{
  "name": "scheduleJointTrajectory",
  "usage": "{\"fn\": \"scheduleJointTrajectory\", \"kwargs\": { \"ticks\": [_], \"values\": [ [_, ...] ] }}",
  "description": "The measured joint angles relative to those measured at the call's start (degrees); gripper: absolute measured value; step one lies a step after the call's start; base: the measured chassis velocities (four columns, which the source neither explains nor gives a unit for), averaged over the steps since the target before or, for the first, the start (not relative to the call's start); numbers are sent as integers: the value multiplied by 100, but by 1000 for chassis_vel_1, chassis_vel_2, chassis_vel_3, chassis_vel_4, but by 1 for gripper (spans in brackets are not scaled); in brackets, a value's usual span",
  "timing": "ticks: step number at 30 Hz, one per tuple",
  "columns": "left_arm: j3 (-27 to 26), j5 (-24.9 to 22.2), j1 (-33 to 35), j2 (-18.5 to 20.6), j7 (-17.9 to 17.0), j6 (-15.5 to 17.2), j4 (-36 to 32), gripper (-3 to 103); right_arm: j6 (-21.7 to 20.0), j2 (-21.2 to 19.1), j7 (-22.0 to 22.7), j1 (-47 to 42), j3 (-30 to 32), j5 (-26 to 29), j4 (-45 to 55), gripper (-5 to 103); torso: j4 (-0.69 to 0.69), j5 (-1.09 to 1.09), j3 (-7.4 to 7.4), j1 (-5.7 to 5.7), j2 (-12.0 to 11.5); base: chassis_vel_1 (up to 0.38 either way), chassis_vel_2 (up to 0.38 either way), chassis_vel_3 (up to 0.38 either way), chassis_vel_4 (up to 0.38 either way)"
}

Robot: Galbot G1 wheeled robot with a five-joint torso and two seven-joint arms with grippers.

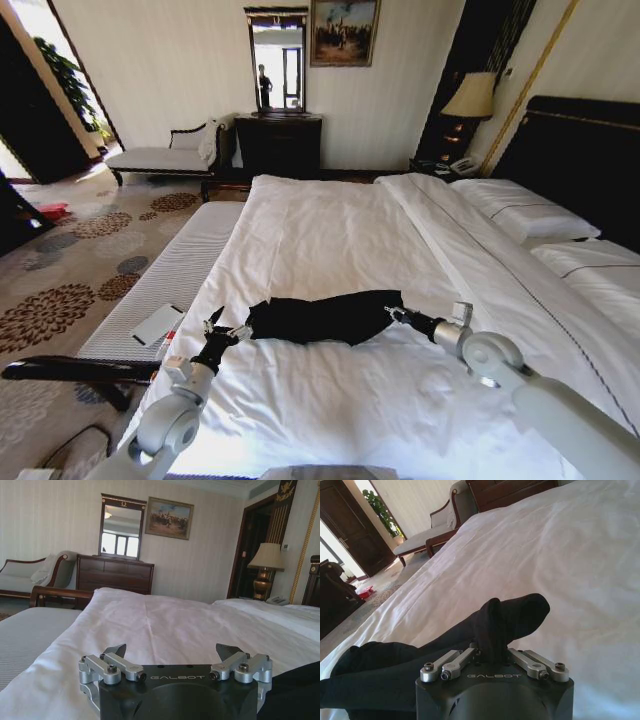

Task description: Fold the clothes on the bed.

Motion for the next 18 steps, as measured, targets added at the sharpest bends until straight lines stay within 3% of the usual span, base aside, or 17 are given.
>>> {"fn": "scheduleJointTrajectory", "kwargs": {
  "ticks": [10, 18],
  "values": [
    [-1, 0, 1, 2, -3, 10, -3, 100, 8, 69, 142, 461, -530, -361, 165, 8, 0, 0, 0, 0, 0, 0, 0, 0, 0],
    [-2, -1, 2, 5, -6, 14, -3, 100, 27, 72, 255, 1176, -1243, -233, 428, 8, 0, 0, 0, 0, 0, 0, 0, 0, 0]
  ]
}}
